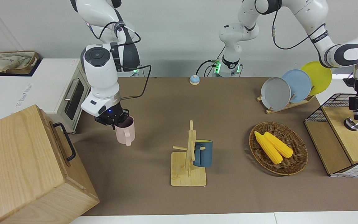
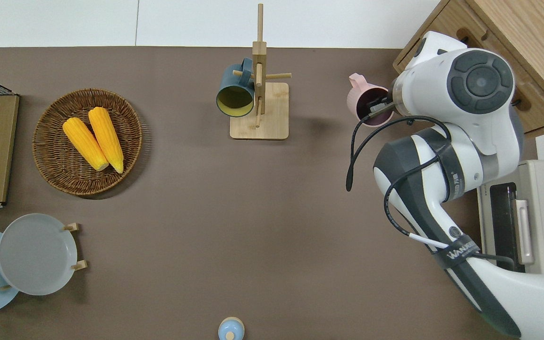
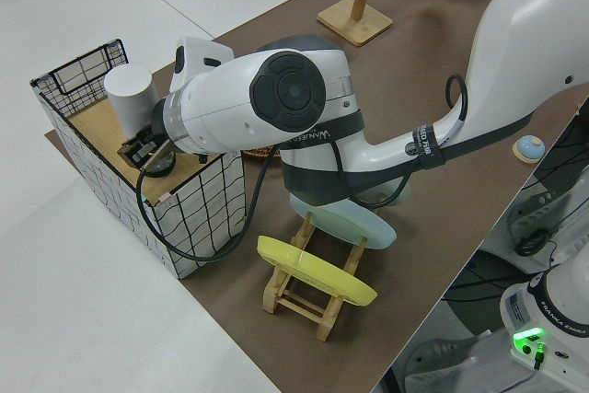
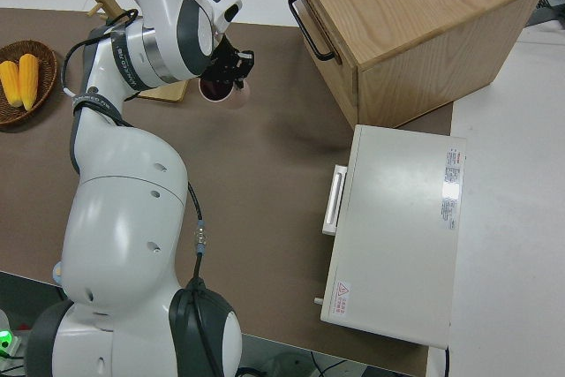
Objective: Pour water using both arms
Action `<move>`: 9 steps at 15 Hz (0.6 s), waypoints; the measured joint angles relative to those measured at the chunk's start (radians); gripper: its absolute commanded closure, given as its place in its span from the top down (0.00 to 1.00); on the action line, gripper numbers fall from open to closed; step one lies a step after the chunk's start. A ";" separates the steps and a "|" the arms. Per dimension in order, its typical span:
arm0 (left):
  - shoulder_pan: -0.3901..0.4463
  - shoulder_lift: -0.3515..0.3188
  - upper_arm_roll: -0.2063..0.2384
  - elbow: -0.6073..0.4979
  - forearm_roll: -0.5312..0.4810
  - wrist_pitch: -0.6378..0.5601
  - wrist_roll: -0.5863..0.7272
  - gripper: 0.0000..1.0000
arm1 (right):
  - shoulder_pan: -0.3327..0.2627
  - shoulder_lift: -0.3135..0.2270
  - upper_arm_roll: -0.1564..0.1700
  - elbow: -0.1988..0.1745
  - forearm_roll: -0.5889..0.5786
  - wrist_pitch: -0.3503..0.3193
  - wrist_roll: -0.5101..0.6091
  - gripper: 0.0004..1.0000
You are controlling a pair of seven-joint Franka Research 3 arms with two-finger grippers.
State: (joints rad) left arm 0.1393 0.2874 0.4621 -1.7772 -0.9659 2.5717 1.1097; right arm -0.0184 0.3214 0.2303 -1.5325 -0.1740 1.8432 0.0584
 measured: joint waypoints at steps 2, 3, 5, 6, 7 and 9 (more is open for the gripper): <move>-0.001 0.005 -0.002 0.009 0.001 0.000 -0.008 0.00 | 0.016 -0.025 -0.001 -0.040 0.031 -0.054 0.068 0.00; -0.002 0.005 -0.003 0.014 0.009 0.000 -0.019 0.00 | 0.036 -0.035 0.000 -0.059 0.060 -0.081 0.116 0.00; -0.003 0.004 -0.003 0.029 0.064 0.000 -0.078 0.00 | 0.090 -0.045 0.000 -0.083 0.122 -0.121 0.228 0.00; -0.003 0.001 -0.004 0.036 0.108 0.000 -0.122 0.00 | 0.117 -0.048 0.000 -0.091 0.147 -0.128 0.287 0.00; -0.004 -0.004 -0.004 0.043 0.151 -0.002 -0.166 0.00 | 0.146 -0.049 0.000 -0.098 0.172 -0.131 0.348 0.00; -0.007 -0.023 -0.007 0.051 0.222 -0.015 -0.249 0.00 | 0.201 -0.049 0.001 -0.106 0.220 -0.131 0.457 0.00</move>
State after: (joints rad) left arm 0.1322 0.2645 0.4550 -1.7261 -0.7437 2.5563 0.8609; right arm 0.1829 0.2725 0.2314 -1.6388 0.0457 1.7123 0.5154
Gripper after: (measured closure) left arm 0.348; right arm 0.947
